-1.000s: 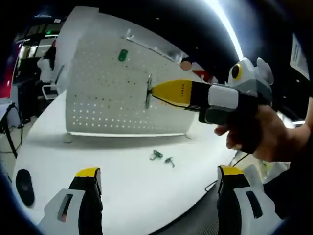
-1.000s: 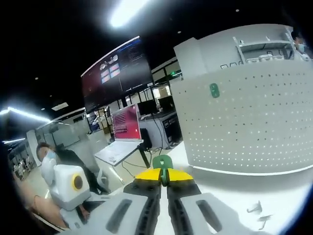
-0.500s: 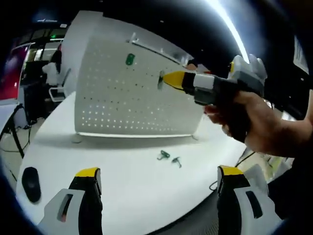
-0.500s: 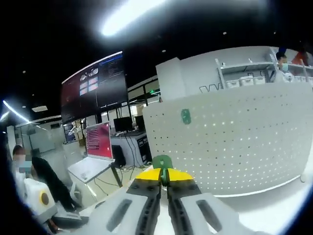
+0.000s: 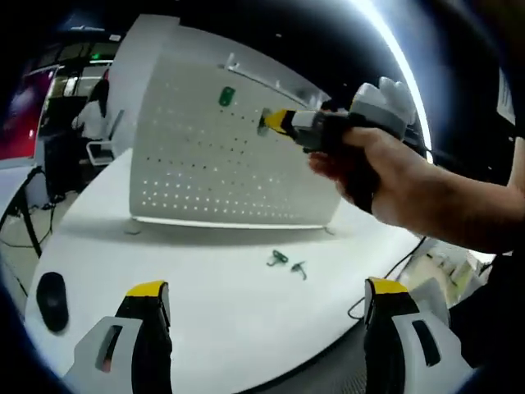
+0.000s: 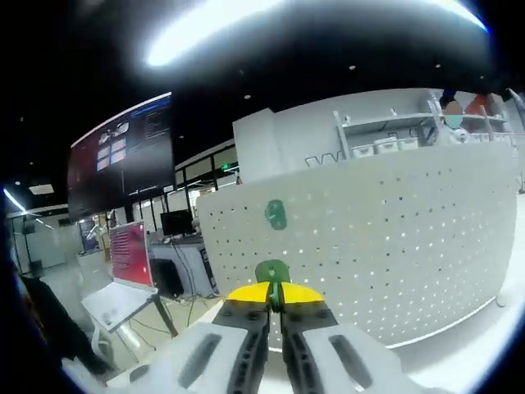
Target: Insert the hook assembly into the mounting plate slot until the hook locks in place.
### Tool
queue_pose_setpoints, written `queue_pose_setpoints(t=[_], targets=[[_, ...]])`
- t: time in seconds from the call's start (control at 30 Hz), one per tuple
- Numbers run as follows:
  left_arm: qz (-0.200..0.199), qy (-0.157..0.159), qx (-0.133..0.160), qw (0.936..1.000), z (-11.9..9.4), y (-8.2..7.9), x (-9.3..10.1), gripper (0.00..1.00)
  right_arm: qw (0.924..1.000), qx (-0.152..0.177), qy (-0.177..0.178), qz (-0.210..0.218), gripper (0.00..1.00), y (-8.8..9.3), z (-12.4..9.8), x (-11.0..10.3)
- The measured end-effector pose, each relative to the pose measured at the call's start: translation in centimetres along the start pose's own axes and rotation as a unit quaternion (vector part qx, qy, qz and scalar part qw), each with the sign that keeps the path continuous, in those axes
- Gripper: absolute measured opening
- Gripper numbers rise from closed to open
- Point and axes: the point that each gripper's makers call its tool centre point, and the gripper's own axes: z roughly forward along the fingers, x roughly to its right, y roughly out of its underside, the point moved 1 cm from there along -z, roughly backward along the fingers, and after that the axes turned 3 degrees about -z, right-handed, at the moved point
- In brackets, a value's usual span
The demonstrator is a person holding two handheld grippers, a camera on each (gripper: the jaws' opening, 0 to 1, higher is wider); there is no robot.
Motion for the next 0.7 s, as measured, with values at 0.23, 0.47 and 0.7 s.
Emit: queue_pose_setpoints(t=[0.23,0.47,0.7], targets=[[0.000,-0.004,-0.010,0.9999,0.1,0.3,-0.2,1.00,0.9999,-0.002,0.015,0.002,0.00,-0.3,2.4,1.6],[-0.004,-0.006,-0.015,0.9999,0.2,0.5,-0.4,1.00,0.9988,0.012,0.047,0.008,0.00,-1.4,4.3,3.7],[-0.004,-0.011,-0.022,0.9997,0.3,0.6,-0.5,1.00,0.9978,0.030,0.058,0.012,0.00,-3.1,6.3,4.1]])
